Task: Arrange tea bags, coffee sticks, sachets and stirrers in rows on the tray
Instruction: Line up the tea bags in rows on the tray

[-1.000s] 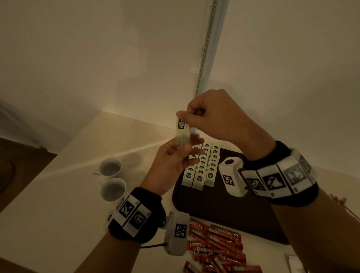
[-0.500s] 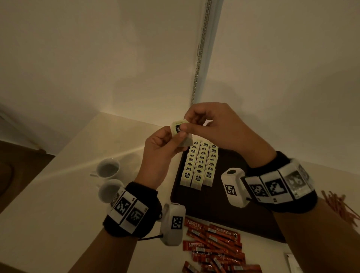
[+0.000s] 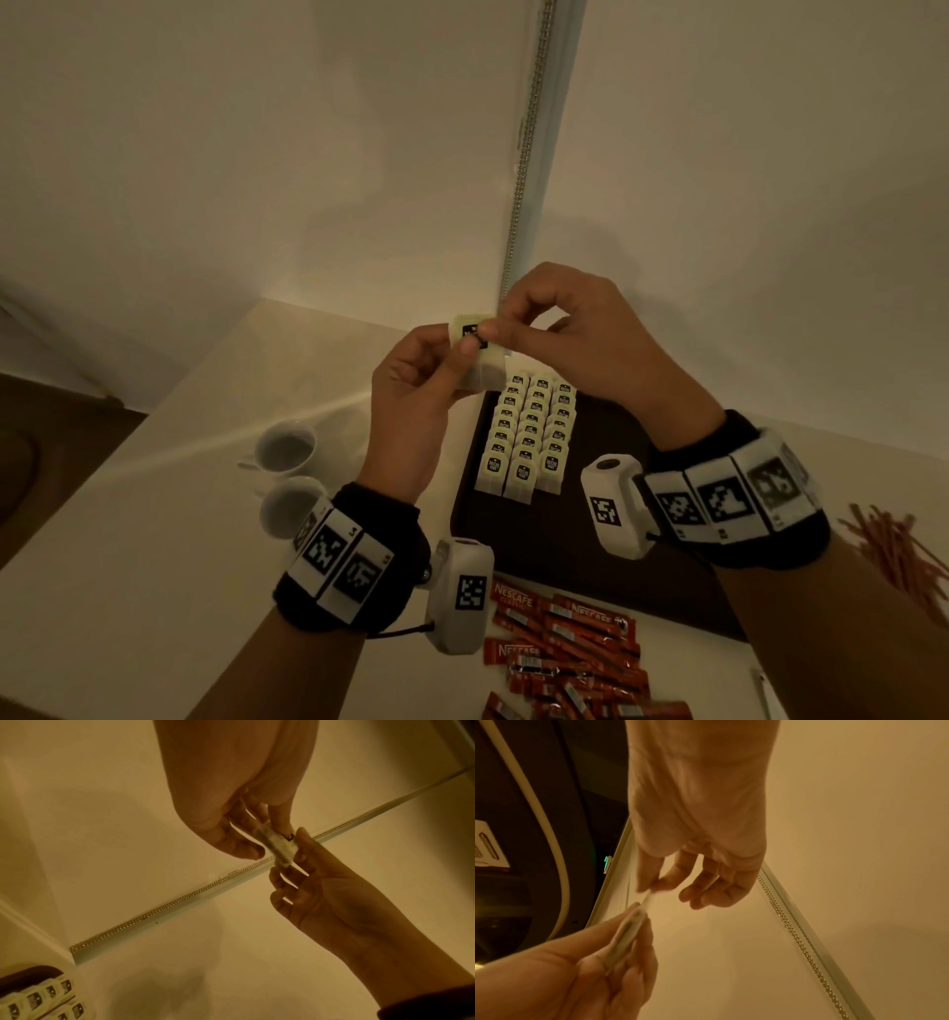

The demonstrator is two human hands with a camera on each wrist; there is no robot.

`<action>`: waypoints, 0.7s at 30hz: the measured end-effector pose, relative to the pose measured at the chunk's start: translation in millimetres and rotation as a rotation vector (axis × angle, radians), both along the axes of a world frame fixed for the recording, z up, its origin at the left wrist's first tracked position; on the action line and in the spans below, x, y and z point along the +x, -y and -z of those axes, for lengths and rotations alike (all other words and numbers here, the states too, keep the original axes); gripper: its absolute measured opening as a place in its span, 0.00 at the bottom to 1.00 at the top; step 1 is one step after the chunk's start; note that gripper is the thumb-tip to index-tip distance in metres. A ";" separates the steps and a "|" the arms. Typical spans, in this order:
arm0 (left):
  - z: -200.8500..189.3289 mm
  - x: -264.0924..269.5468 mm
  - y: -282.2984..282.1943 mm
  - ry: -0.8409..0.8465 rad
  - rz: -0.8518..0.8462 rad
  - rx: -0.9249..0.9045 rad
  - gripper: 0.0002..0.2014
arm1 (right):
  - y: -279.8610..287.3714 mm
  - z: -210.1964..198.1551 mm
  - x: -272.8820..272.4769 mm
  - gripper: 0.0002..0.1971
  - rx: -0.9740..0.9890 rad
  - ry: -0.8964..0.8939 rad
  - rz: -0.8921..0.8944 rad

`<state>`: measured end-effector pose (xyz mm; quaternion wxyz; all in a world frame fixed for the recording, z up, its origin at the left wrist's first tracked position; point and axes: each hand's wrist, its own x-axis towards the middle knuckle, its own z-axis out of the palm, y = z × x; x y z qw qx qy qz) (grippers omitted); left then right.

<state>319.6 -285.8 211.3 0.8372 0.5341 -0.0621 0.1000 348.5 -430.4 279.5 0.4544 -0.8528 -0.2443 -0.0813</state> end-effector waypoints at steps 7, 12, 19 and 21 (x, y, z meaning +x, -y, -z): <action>1.6 3.9 -1.4 -0.014 -0.090 -0.007 0.06 | 4.2 -2.1 -8.4 0.17 0.032 0.028 0.038; 1.0 3.3 0.9 -0.014 -0.110 -0.015 0.09 | -5.9 3.6 -17.5 0.27 -0.141 0.088 0.014; -0.7 0.5 1.4 -0.001 -0.018 -0.037 0.09 | -8.7 1.7 -9.8 0.22 -0.250 0.193 0.079; 0.4 0.3 0.9 -0.016 0.022 -0.039 0.10 | -9.7 -1.9 -4.7 0.16 -0.264 0.201 0.070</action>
